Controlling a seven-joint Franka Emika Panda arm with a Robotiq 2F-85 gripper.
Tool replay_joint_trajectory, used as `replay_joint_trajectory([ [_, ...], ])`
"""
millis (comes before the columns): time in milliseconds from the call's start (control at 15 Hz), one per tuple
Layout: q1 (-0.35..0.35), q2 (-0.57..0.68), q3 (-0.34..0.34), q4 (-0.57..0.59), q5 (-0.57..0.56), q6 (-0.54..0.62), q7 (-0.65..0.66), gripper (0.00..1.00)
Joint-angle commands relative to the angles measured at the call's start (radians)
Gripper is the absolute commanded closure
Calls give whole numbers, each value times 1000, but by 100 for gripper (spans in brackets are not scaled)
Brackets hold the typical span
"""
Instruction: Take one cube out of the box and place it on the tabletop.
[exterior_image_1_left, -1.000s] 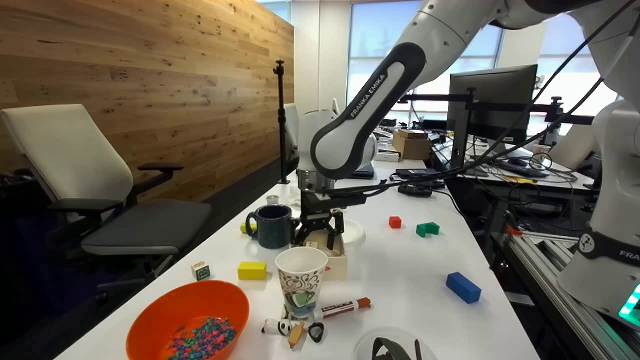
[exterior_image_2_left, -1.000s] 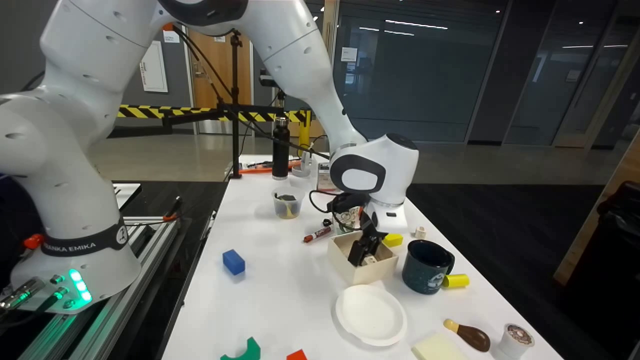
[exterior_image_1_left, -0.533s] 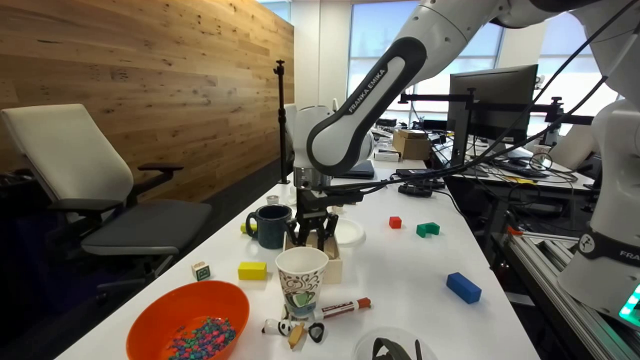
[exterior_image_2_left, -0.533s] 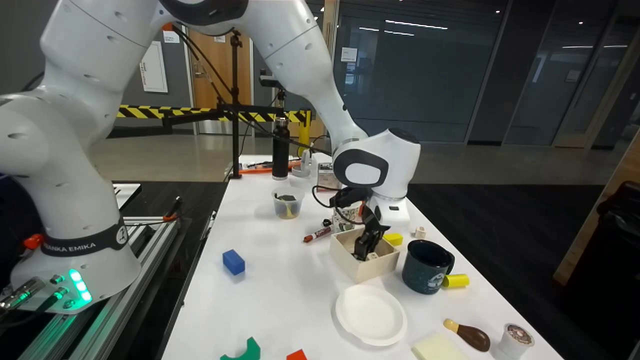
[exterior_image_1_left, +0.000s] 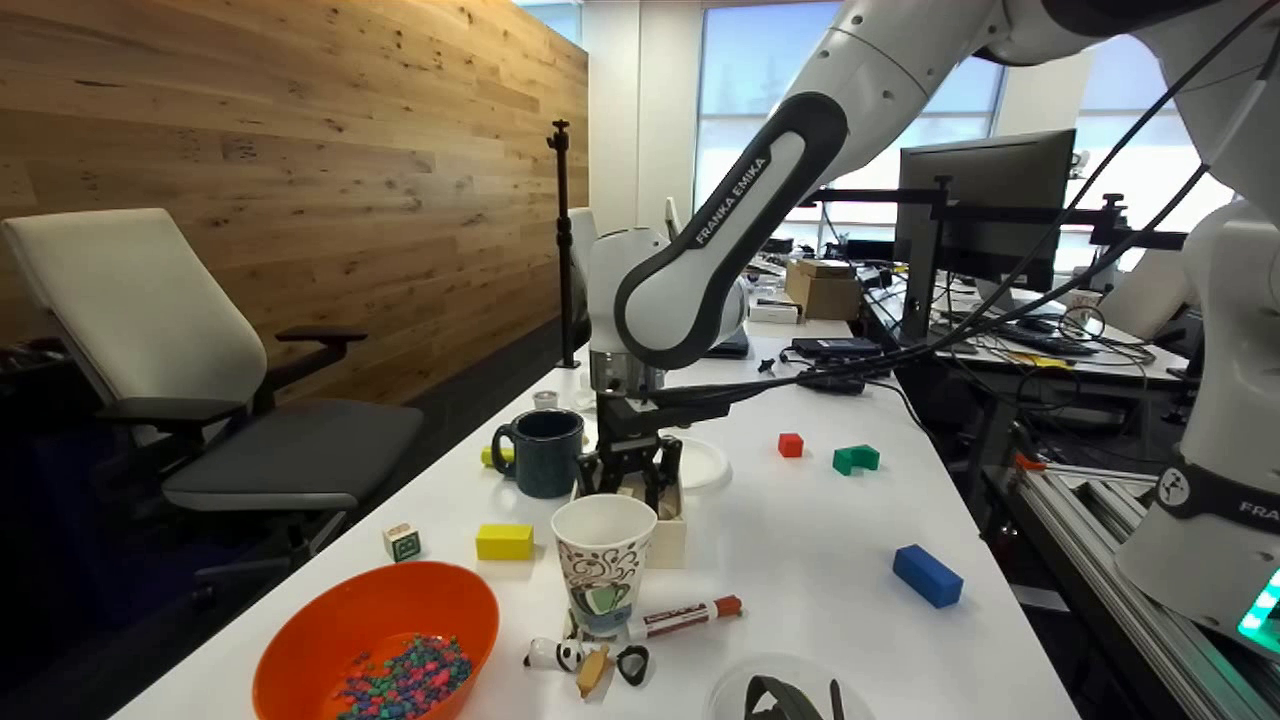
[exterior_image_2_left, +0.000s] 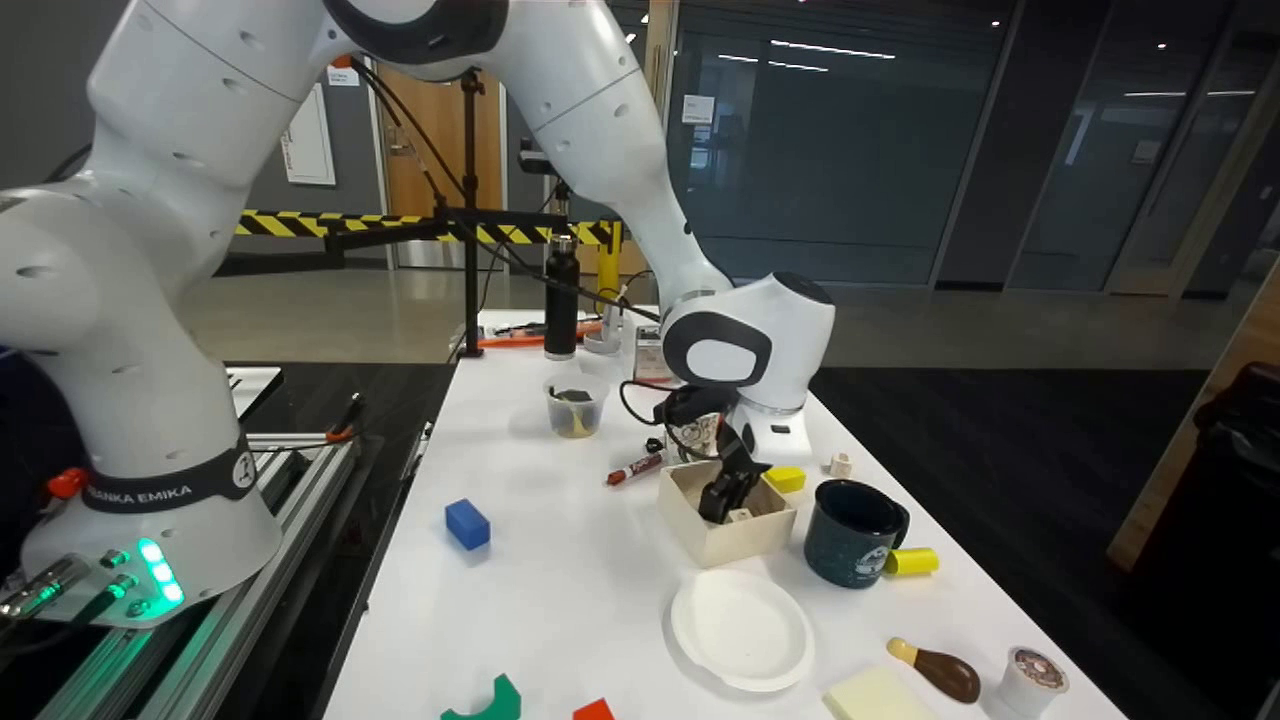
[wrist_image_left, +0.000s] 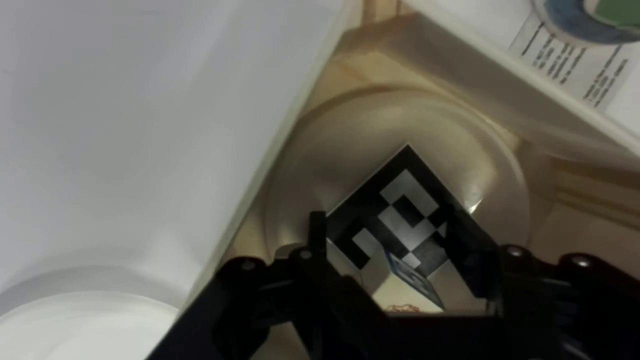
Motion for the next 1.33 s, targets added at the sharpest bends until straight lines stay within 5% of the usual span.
replay_joint_trajectory([
  [0,2,5,4,10,-1,-4,-12,5],
  [400,-26,-1,23,10,68,-16,17,0],
  [467,-29,-1,24,10,75,-15,20,23],
  [733,-42,-2,35,11,100,-12,11,47],
  [1267,-79,-35,90,-10,205,-8,-23,31],
])
